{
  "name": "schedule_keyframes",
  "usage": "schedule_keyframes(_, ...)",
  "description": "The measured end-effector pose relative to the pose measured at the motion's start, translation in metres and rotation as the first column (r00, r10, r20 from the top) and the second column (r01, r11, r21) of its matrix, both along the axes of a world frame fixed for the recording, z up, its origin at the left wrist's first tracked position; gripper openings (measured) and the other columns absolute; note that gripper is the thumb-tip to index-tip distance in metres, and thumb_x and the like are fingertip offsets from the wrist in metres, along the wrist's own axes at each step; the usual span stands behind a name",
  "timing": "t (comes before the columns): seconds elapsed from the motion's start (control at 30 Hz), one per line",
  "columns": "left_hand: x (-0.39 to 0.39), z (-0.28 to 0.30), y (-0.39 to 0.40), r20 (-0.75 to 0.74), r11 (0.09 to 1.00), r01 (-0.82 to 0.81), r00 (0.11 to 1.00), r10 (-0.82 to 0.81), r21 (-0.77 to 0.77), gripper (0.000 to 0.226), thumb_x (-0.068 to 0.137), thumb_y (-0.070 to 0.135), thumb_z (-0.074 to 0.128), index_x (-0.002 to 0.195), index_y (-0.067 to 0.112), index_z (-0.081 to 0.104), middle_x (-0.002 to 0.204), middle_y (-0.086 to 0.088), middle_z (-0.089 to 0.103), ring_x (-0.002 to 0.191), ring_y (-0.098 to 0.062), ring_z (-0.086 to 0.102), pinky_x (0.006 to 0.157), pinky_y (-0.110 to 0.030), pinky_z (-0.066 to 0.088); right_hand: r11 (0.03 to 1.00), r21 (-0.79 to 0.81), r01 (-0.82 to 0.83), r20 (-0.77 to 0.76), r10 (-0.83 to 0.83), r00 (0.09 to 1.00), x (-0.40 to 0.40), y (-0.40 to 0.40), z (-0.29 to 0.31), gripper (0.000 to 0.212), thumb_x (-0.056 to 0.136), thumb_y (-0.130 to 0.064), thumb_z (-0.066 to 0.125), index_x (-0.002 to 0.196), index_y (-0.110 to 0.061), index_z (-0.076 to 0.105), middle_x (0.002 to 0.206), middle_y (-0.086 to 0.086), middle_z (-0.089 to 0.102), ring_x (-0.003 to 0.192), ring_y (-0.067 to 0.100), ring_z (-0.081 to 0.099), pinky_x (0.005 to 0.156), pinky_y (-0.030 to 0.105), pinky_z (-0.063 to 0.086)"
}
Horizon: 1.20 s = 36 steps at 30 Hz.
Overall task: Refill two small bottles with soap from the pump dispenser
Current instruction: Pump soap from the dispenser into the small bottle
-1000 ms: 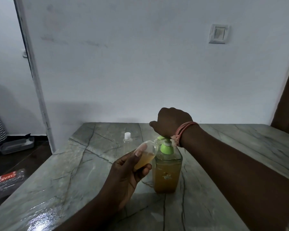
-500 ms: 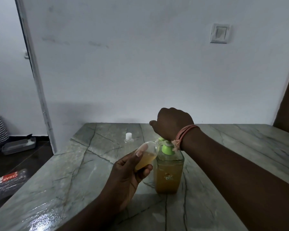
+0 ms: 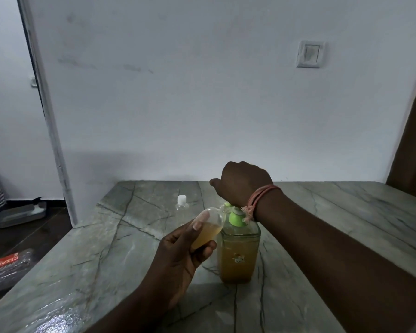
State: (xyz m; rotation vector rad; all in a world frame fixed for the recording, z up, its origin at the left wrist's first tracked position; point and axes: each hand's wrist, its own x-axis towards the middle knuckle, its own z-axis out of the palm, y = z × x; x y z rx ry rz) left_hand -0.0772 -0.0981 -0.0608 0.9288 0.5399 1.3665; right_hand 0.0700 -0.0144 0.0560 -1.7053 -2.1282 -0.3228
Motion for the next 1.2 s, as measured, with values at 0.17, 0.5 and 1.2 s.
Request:
schedule_keyframes(0.17,0.001,-0.003,0.002,-0.025,1.0,-0.016,1.0,0.016,0.003,0.057,0.065,0.038,0.086,0.113,0.012,0.075,0.094,-0.011,0.073,0.073,-0.02,0.065,0.063,-0.023,0.057,0.997,-0.081,0.012,-0.096,-0.02,0.995,0.003,0.002,-0.005,0.037,0.087,-0.048,0.051,0.063,-0.021,0.046,0.067,-0.001,0.051,0.071,0.024,0.055,0.064,0.03,0.039)
schedule_keyframes(0.5,0.0,-0.003,0.005,-0.028,1.0,-0.002,1.0,0.002,-0.004,0.076,0.045,0.043,0.096,0.111,0.01,0.076,0.099,-0.014,0.07,0.072,-0.019,0.066,0.061,-0.023,0.056,0.999,0.029,0.02,-0.037,-0.019,0.999,0.002,0.0,-0.001,0.034,0.09,-0.043,0.051,0.068,-0.017,0.047,0.065,-0.003,0.045,0.069,0.024,0.052,0.064,0.031,0.037)
schedule_keyframes(1.2,0.001,-0.002,0.004,-0.042,1.0,0.006,0.999,-0.006,-0.005,0.07,0.047,0.042,0.097,0.107,0.011,0.078,0.094,-0.01,0.074,0.07,-0.018,0.066,0.061,-0.023,0.057,0.993,-0.114,0.02,-0.095,-0.031,0.995,0.005,0.007,-0.006,0.042,0.084,-0.054,0.06,0.063,-0.023,0.043,0.067,-0.004,0.049,0.074,0.023,0.055,0.069,0.03,0.042)
